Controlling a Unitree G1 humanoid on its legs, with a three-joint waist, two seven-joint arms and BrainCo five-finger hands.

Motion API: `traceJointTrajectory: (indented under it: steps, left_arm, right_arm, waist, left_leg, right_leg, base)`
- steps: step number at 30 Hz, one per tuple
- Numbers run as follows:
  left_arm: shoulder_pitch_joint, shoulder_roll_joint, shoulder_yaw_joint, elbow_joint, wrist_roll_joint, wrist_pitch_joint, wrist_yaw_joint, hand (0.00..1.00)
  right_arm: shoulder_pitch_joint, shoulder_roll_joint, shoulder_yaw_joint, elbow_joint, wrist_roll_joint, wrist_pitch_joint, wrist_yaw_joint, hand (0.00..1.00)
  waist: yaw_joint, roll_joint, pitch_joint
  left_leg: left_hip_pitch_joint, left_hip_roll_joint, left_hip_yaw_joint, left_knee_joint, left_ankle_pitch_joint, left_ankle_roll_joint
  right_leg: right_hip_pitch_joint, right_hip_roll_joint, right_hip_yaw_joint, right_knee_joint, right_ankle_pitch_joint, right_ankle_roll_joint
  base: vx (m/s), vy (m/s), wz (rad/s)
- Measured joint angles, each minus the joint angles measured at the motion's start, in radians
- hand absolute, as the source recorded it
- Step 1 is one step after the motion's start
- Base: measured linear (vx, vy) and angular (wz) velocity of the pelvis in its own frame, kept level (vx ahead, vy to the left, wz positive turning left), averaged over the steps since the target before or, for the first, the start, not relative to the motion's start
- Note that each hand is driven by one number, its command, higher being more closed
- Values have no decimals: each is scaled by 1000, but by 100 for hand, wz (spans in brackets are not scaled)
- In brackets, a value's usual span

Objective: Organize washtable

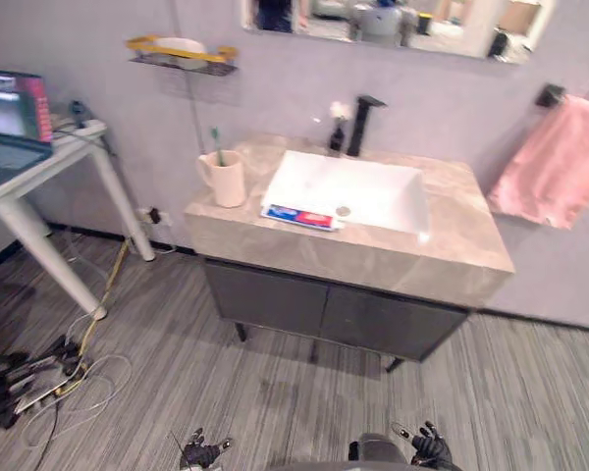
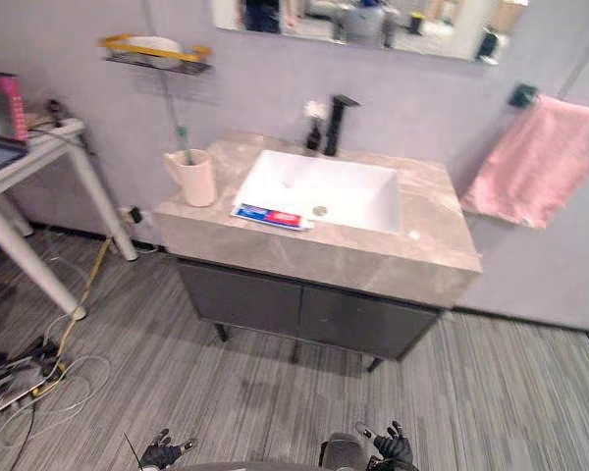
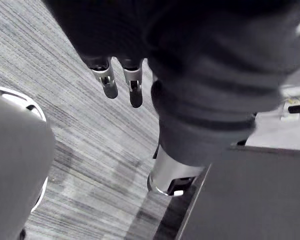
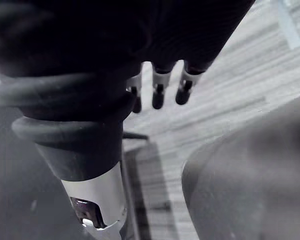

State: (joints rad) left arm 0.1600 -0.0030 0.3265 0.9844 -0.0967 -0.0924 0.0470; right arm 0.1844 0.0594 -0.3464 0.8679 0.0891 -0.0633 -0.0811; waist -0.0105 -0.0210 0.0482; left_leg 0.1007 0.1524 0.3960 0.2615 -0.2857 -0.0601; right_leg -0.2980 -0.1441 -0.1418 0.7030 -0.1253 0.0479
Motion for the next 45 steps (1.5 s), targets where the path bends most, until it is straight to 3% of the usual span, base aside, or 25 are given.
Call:
traceJointTrajectory:
  steps: [2,4,7,8,10,11,12,13,14,16,17,19,21,22,23,25,29,34,36,37,38,39,42,45]
  left_arm:
    - [-10,-25,22,30,5,2,-1,0]
    - [-50,-25,16,86,23,6,-3,0]
    - [-58,-34,18,106,29,9,-3,0]
    - [-58,-37,23,106,26,10,-4,0]
    - [-59,-35,41,84,23,9,-6,0]
    - [-56,-32,58,68,5,9,-8,0]
    - [-51,-39,91,54,-22,8,-10,0]
    - [-45,-47,107,42,-31,9,-9,0]
    - [-32,-55,123,27,-55,7,-7,0]
    - [-23,-60,134,19,-106,6,-2,0]
    - [-24,-59,137,16,-130,5,-2,0]
    - [-21,-53,126,6,-138,-2,-2,0]
    - [-22,-33,88,6,-137,-3,-2,0]
    - [-22,-33,65,7,-139,-4,-1,0]
    - [-22,-24,55,8,-138,-3,1,0]
    - [-27,11,27,7,-138,-5,0,0]
    - [-24,32,22,42,-136,1,1,0]
    - [-30,32,-26,86,-123,1,0,0]
    - [-26,18,-54,109,-113,4,-2,0]
    - [-24,20,-60,111,-106,6,-2,0]
    - [-23,32,-69,111,-98,7,-3,0]
    - [-18,61,-93,116,-76,8,-3,0]
    - [-28,98,-100,115,-60,7,-5,0]
    - [-29,76,-97,116,-38,8,-5,0]
  right_arm:
    - [-19,-11,-1,23,0,1,-1,0]
    - [-51,-28,-35,65,9,0,-2,0]
    - [-65,-35,-80,94,19,0,-3,0]
    - [-63,-35,-84,99,21,1,-4,0]
    - [-61,-27,-82,97,24,3,-4,0]
    - [-58,-18,-77,93,27,3,-5,0]
    - [-50,-22,-53,83,27,3,-7,0]
    - [-44,-31,-32,75,28,4,-7,0]
    - [-42,-42,-8,54,29,4,-8,0]
    - [-44,-43,2,48,37,2,-9,0]
    - [-42,-43,4,52,37,2,-10,0]
    - [-40,-44,17,64,35,2,-10,0]
    - [-41,-63,47,79,34,1,-9,0]
    - [-42,-92,51,106,25,1,-8,0]
    - [-42,-89,51,108,25,2,-9,0]
    - [-42,-82,50,132,19,1,-6,0]
    - [-44,-84,-1,173,18,3,-7,0]
    - [-40,-111,-40,192,-4,13,-5,0]
    - [-43,-140,-46,180,-3,25,-6,0]
    - [-47,-139,-49,173,0,26,-7,0]
    - [-50,-134,-49,169,6,28,-7,0]
    - [-49,-118,-32,169,23,28,-6,0]
    - [-46,-98,12,172,26,27,-4,0]
    - [-54,-117,29,197,19,25,0,0]
  waist:
    - [6,15,-7]
    - [-15,44,7]
    - [-23,59,16]
    - [-5,62,18]
    - [6,46,28]
    - [9,34,35]
    - [24,34,38]
    - [32,36,43]
    - [33,56,44]
    - [36,56,46]
    - [49,51,49]
    - [55,37,53]
    - [53,31,53]
    - [56,48,51]
    - [48,37,43]
    - [55,4,44]
    - [52,-2,42]
    - [43,46,41]
    - [44,92,52]
    - [41,91,55]
    - [24,80,62]
    - [15,57,65]
    - [23,-3,64]
    - [24,25,57]
  left_leg:
    - [12,10,63,-59,18,-21]
    - [24,4,106,-137,65,-39]
    - [67,7,86,-196,104,-55]
    - [83,16,72,-178,107,-60]
    - [60,41,69,-58,99,-68]
    - [11,71,50,102,86,-75]
    - [-55,112,3,288,86,-78]
    - [-89,131,-26,372,88,-82]
    - [-146,163,-77,499,79,-84]
    - [-189,177,-89,560,63,-62]
    - [-198,177,-86,534,52,-44]
    - [-207,173,-92,417,51,-41]
    - [-215,153,-112,194,58,-38]
    - [-205,102,-116,71,142,-62]
    - [-201,81,-106,54,144,-54]
    - [-200,37,-99,64,137,-37]
    - [-170,4,-109,73,127,-21]
    - [-147,6,-116,123,70,-18]
    - [-61,4,-88,7,63,-8]
    - [-31,-1,-80,-33,64,-7]
    - [17,-24,-70,-85,72,4]
    - [28,-37,-61,-103,74,7]
    - [32,-57,-68,-120,79,-3]
    - [17,-45,-104,-165,107,-20]
  right_leg:
    - [50,25,-97,-181,-19,2]
    - [68,51,-206,-325,-13,-77]
    - [110,75,-215,-362,-14,-82]
    - [138,85,-214,-380,-18,-83]
    - [187,85,-208,-414,-22,-78]
    - [216,86,-201,-433,-24,-74]
    - [237,96,-187,-447,-27,-72]
    - [247,106,-175,-451,-32,-72]
    - [268,122,-152,-452,-47,-79]
    - [287,124,-104,-454,-48,-79]
    - [300,115,-67,-456,-47,-75]
    - [313,84,-21,-456,-55,-47]
    - [317,36,10,-456,-64,0]
    - [318,-11,36,-456,-63,68]
    - [327,-26,32,-471,-53,75]
    - [357,-35,-13,-543,-29,68]
    - [438,-59,-38,-639,48,89]
    - [455,-70,-46,-606,64,113]
    - [316,-76,-5,-341,61,114]
    - [273,-87,0,-256,61,112]
    - [211,-113,6,-122,25,72]
    - [187,-113,2,-123,-39,73]
    - [204,-61,-44,-370,-20,79]
    - [277,-13,-67,-547,43,74]
  base:
    - [97,-87,-131]
    - [154,-146,-69]
    - [127,-83,9]
    - [118,-92,-7]
    - [117,-88,-4]
    - [61,-42,-10]
    - [32,-15,-25]
    - [81,42,-52]
    - [155,111,-62]
    - [170,147,-72]
    - [163,187,-93]
    - [150,246,-79]
    - [207,389,-45]
    - [243,393,-23]
    - [273,377,-7]
    - [259,130,12]
    - [247,153,11]
    - [148,104,-16]
    - [68,146,-52]
    - [62,122,-39]
    - [49,72,-17]
    - [20,39,-9]
    - [44,-47,0]
    - [103,-26,20]
